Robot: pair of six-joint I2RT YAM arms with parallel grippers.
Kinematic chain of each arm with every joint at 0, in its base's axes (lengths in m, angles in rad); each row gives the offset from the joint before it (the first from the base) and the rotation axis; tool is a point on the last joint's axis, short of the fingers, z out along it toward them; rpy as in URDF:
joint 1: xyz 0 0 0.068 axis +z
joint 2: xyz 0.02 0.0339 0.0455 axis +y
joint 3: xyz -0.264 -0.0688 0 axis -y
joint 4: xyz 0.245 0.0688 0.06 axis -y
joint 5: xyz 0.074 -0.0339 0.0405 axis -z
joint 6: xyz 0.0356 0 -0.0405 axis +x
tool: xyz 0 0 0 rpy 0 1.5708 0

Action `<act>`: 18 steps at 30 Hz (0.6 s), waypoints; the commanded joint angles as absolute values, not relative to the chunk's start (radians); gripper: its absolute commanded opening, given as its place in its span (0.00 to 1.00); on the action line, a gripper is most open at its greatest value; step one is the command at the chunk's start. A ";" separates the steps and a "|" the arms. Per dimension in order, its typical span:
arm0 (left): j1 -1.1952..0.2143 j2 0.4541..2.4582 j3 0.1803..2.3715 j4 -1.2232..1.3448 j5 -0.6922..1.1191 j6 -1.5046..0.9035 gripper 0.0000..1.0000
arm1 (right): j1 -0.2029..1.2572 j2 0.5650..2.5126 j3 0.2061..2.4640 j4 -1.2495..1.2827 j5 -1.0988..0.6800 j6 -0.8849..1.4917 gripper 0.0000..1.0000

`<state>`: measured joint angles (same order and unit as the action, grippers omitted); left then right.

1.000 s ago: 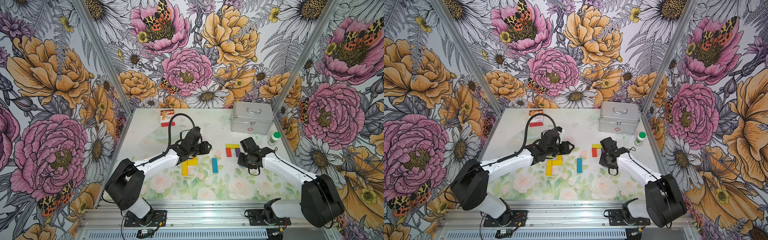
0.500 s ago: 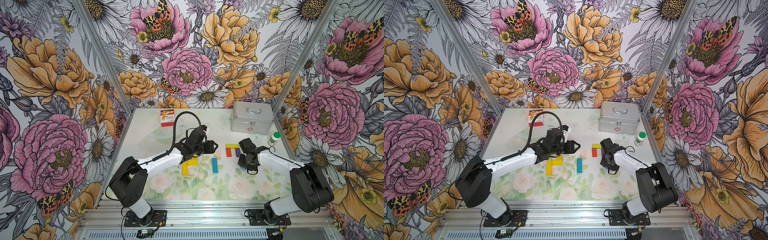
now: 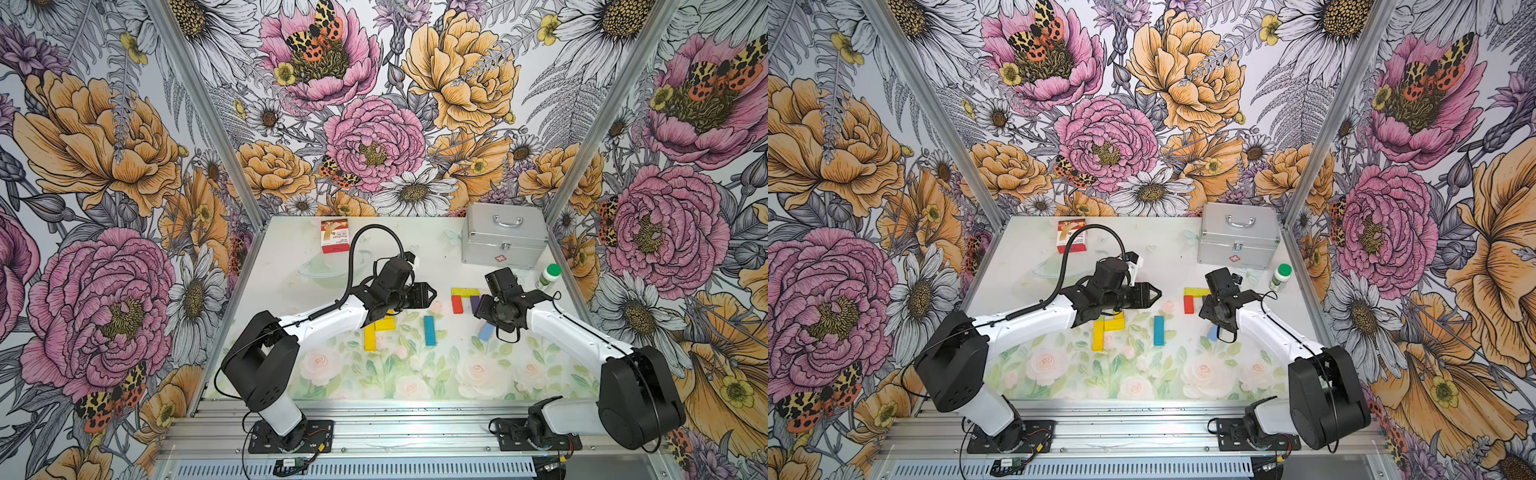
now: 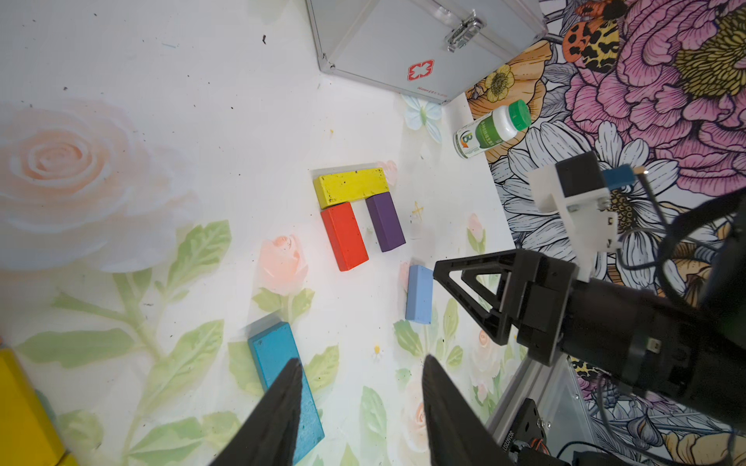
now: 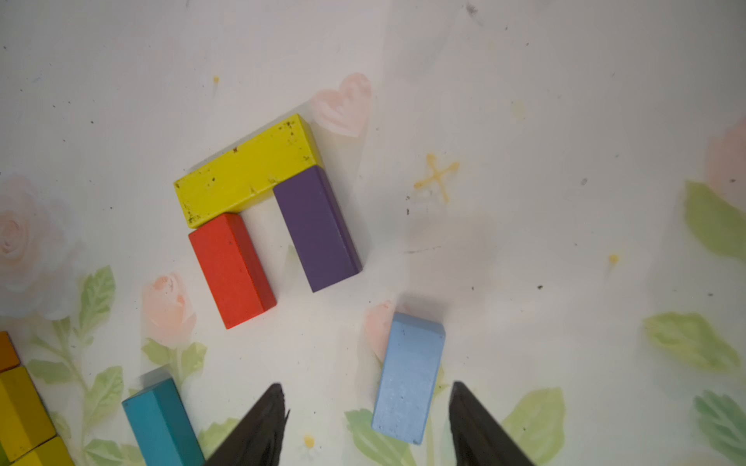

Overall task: Assemble the letter p with building blocks
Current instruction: Place the building block at the center of the board, then assemble the building block at the center of the board.

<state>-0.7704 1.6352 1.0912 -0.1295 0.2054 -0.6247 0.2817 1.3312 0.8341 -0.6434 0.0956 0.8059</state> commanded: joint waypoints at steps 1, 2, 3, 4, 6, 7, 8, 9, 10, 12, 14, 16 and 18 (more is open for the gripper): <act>-0.788 1.651 1.114 -0.099 0.244 -0.606 0.48 | 0.227 1.305 0.822 -0.677 0.048 0.781 0.57; -0.794 1.653 1.117 -0.097 0.250 -0.605 0.47 | 0.210 1.303 0.805 -0.677 0.027 0.775 0.53; -0.802 1.655 1.119 -0.097 0.250 -0.602 0.47 | 0.199 1.301 0.789 -0.676 0.014 0.768 0.49; -0.809 1.656 1.119 -0.095 0.250 -0.600 0.46 | 0.190 1.300 0.775 -0.675 0.008 0.766 0.47; -0.827 1.661 1.120 -0.092 0.249 -0.600 0.46 | 0.179 1.299 0.748 -0.674 0.005 0.760 0.42; -0.834 1.665 1.121 -0.092 0.249 -0.601 0.46 | 0.177 1.301 0.739 -0.673 0.006 0.758 0.40; -0.841 1.670 1.122 -0.091 0.250 -0.607 0.46 | 0.176 1.306 0.731 -0.672 0.006 0.753 0.38; -0.851 1.675 1.124 -0.089 0.249 -0.612 0.46 | 0.176 1.313 0.727 -0.672 0.005 0.749 0.36; -0.858 1.679 1.128 -0.089 0.246 -0.614 0.46 | 0.175 1.318 0.723 -0.672 0.002 0.744 0.35; -0.874 1.689 1.136 -0.090 0.240 -0.620 0.45 | 0.176 1.318 0.713 -0.670 0.006 0.741 0.33; -0.887 1.694 1.141 -0.090 0.232 -0.624 0.45 | 0.175 1.312 0.704 -0.670 0.010 0.737 0.31; -0.897 1.700 1.147 -0.090 0.226 -0.630 0.45 | 0.176 1.309 0.697 -0.667 0.015 0.736 0.29; -0.903 1.707 1.155 -0.089 0.226 -0.632 0.45 | 0.175 1.316 0.694 -0.665 0.017 0.730 0.26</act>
